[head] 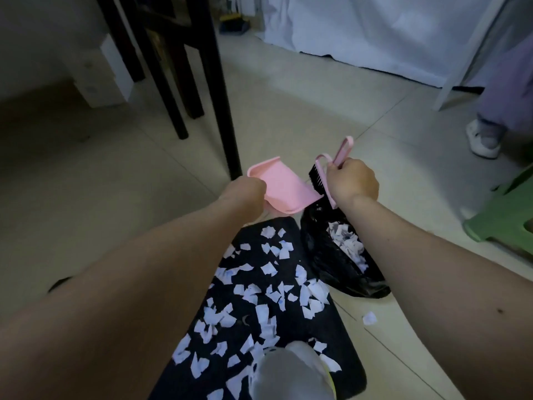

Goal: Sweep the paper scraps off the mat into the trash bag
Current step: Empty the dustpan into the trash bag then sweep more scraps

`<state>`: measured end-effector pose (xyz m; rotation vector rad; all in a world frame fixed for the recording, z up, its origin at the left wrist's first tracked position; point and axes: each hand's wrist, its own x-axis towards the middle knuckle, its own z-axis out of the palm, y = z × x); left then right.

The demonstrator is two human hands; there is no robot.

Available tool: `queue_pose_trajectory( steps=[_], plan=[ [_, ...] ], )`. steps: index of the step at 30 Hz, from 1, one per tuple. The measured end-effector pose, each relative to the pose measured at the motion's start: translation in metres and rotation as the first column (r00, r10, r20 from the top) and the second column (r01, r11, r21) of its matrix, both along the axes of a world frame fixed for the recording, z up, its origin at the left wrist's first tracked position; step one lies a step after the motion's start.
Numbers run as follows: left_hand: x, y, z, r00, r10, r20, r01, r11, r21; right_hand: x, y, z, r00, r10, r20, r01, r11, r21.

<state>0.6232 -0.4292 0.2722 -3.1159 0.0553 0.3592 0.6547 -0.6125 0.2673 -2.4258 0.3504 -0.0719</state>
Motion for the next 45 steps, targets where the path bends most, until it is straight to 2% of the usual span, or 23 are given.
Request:
queue_pose_trajectory(
  steps=[9,13,18,25,31,35,40,43,45],
  plan=[
    [-0.065,0.133,0.049,0.991,0.131,0.015,-0.132,0.989,0.066,-0.022,0.137,0.069,0.923,0.375,-0.087,-0.385,0.908,-0.166],
    [-0.105,0.199,0.052,0.984,0.179,0.027,-0.18,0.979,0.099,-0.048,0.205,0.075,0.883,0.457,-0.106,-0.467,0.877,-0.111],
    [-0.165,0.282,0.021,0.934,0.357,-0.002,-0.357,0.934,-0.036,-0.092,0.29,0.045,0.822,0.553,-0.136,-0.562,0.826,-0.034],
    [-0.235,0.359,-0.065,0.836,0.53,-0.139,-0.543,0.837,-0.073,-0.15,0.373,-0.037,0.793,0.571,-0.213,-0.563,0.82,0.102],
    [-0.273,0.403,-0.156,0.757,0.625,-0.19,-0.652,0.739,-0.169,-0.167,0.419,-0.116,0.817,0.476,-0.324,-0.424,0.878,0.221],
    [-0.293,0.42,-0.209,0.675,0.715,-0.183,-0.736,0.632,-0.242,-0.173,0.441,-0.157,0.828,0.41,-0.383,-0.349,0.911,0.222],
    [-0.315,0.436,-0.261,0.581,0.795,-0.175,-0.804,0.528,-0.274,-0.194,0.456,-0.197,0.802,0.451,-0.393,-0.392,0.892,0.224],
    [-0.324,0.437,-0.283,0.562,0.804,-0.193,-0.819,0.509,-0.265,-0.207,0.463,-0.216,0.787,0.454,-0.418,-0.385,0.89,0.243],
    [-0.328,0.435,-0.293,0.571,0.797,-0.198,-0.817,0.529,-0.229,-0.215,0.468,-0.228,0.777,0.442,-0.449,-0.362,0.896,0.256]
  ],
)
